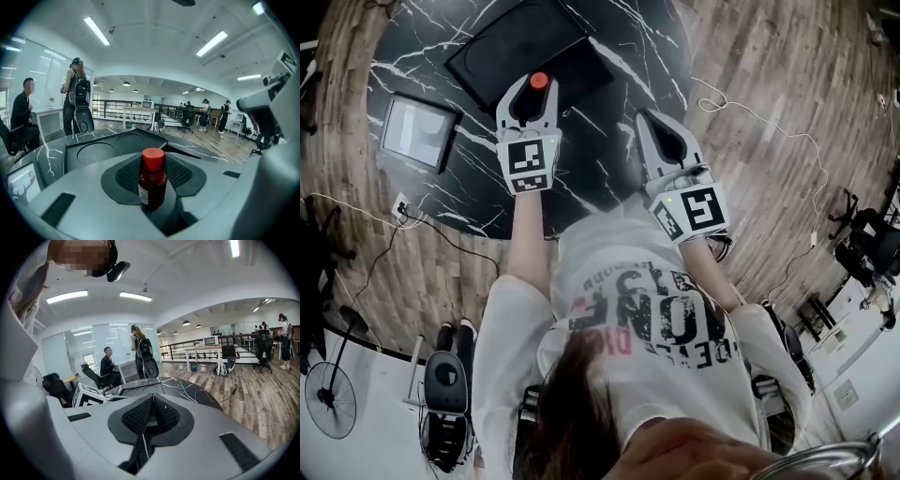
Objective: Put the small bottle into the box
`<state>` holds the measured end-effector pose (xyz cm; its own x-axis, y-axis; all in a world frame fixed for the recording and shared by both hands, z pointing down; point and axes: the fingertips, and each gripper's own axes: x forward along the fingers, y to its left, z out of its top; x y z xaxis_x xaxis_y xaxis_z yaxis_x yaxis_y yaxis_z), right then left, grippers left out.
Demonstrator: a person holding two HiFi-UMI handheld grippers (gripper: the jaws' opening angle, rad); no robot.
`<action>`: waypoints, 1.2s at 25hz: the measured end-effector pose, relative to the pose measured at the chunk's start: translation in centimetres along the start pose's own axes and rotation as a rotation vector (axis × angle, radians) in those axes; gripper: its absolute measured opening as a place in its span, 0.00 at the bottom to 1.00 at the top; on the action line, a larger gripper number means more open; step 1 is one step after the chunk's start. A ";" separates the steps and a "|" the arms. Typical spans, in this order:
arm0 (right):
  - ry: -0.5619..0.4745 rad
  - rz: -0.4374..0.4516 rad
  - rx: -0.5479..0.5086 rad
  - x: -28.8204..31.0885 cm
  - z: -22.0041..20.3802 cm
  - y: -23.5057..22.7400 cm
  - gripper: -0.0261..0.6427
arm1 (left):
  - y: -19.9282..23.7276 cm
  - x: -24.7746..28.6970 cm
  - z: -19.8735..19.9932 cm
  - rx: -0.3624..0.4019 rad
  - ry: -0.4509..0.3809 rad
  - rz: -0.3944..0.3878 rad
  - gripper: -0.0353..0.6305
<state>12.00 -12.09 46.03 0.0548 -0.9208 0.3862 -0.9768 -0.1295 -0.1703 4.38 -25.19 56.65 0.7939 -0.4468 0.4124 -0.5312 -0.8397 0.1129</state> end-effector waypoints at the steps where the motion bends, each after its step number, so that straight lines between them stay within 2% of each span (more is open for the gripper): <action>1: 0.000 0.000 0.000 0.0 0.0 0.0 0.04 | 0.0 0.0 -0.1 0.001 0.002 0.000 0.27; 9: 0.004 0.008 0.003 0.1 -0.3 0.4 0.04 | -0.3 -0.1 -0.4 0.025 0.019 -0.014 0.27; 17: -0.001 0.002 0.005 0.1 0.0 0.5 0.04 | -0.4 -1.1 -1.2 0.027 0.069 0.021 0.26; 21: -0.003 0.004 0.005 -0.1 0.1 0.7 0.04 | -1.0 -1.7 -1.7 0.058 0.088 0.025 0.27; 30: -0.005 0.012 0.009 0.0 -0.1 1.0 0.04 | -1.1 -1.6 -2.0 0.076 0.094 0.014 0.27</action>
<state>10.96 -12.18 45.97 0.0438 -0.9242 0.3795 -0.9756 -0.1214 -0.1829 3.11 -22.95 57.67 0.7536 -0.4304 0.4969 -0.5150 -0.8563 0.0393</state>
